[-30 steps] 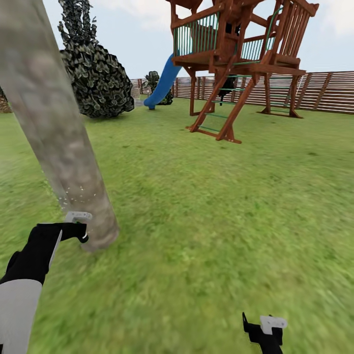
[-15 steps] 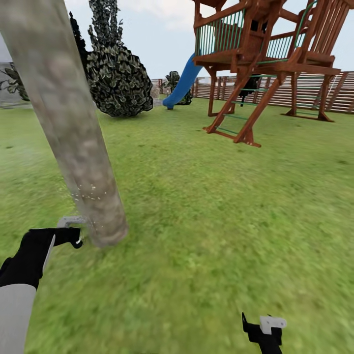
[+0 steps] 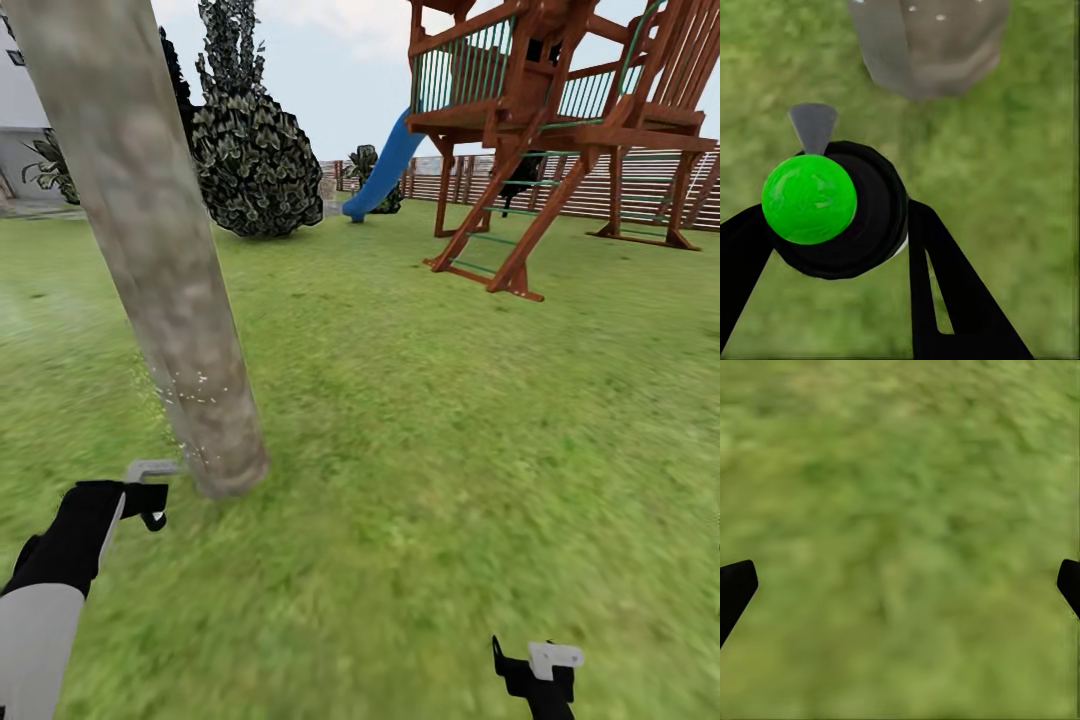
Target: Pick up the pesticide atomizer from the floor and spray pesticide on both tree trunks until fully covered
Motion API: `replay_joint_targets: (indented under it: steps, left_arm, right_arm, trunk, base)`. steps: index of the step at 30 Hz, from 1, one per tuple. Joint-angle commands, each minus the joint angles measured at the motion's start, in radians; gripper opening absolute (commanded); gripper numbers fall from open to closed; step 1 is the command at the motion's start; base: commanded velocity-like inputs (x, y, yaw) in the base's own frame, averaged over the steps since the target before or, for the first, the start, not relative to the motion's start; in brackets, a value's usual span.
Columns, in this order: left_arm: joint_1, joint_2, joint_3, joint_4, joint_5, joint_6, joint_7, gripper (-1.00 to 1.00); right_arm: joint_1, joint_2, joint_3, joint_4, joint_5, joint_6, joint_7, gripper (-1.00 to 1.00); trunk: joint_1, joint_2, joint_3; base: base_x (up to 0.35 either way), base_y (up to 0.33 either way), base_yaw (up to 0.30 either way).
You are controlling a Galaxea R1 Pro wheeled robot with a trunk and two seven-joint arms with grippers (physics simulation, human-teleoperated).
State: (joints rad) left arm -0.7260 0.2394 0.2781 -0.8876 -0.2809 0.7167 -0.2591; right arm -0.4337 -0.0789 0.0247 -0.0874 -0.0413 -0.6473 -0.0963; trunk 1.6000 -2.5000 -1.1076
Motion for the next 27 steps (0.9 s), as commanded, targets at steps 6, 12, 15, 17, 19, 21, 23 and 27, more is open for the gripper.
replay_joint_targets:
  steps: [6,12,15,17,19,21,23,27]
  left_arm:
    - [-0.001,-0.015,-0.002,0.0,-0.003,0.0,0.001,-1.0]
    - [0.032,0.011,0.0,0.019,-0.001,-0.013,0.0,-1.0]
    - [0.028,-0.008,-0.003,0.015,0.001,-0.011,0.002,-1.0]
    - [0.025,-0.04,-0.003,0.015,0.003,-0.011,0.002,-1.0]
    - [0.026,-0.041,-0.005,0.01,0.002,-0.012,0.0,-1.0]
    - [0.03,-0.036,-0.001,0.006,0.001,-0.013,-0.002,-1.0]
    - [0.031,-0.036,0.0,0.006,0.0,-0.014,-0.002,-1.0]
    - [0.035,-0.021,0.004,0.022,-0.002,-0.016,-0.002,-1.0]
  right_arm:
    - [0.0,0.001,0.0,0.0,0.0,0.0,0.0,1.0]
    - [0.0,0.001,0.0,0.0,0.0,0.0,0.0,1.0]
    - [0.0,0.001,0.0,0.0,0.0,0.0,0.0,1.0]
    - [0.0,0.001,0.0,0.0,0.0,0.0,0.0,1.0]
    - [0.0,0.001,0.0,0.0,0.0,0.0,0.0,1.0]
    - [0.0,0.001,0.0,0.0,0.0,0.0,0.0,1.0]
    - [0.0,0.0,0.0,0.0,0.0,0.0,0.0,1.0]
    - [0.0,-0.001,0.0,0.0,0.0,0.0,0.0,1.0]
  trunk:
    - [0.0,0.0,0.0]
    - [0.0,0.0,0.0]
    - [0.0,0.0,0.0]
    - [0.0,0.0,0.0]
    - [0.0,0.0,0.0]
    - [0.0,0.0,0.0]
    - [0.0,0.0,0.0]
    - [0.0,0.0,0.0]
  base:
    - [0.178,-0.196,0.13]
    - [0.048,-0.015,0.194]
    - [0.001,0.0,0.008]
    - [0.0,0.0,0.0]
    - [0.0,0.0,0.0]
    - [0.15,0.03,0.0]
    - [0.311,0.088,0.0]
    - [0.309,0.09,0.0]
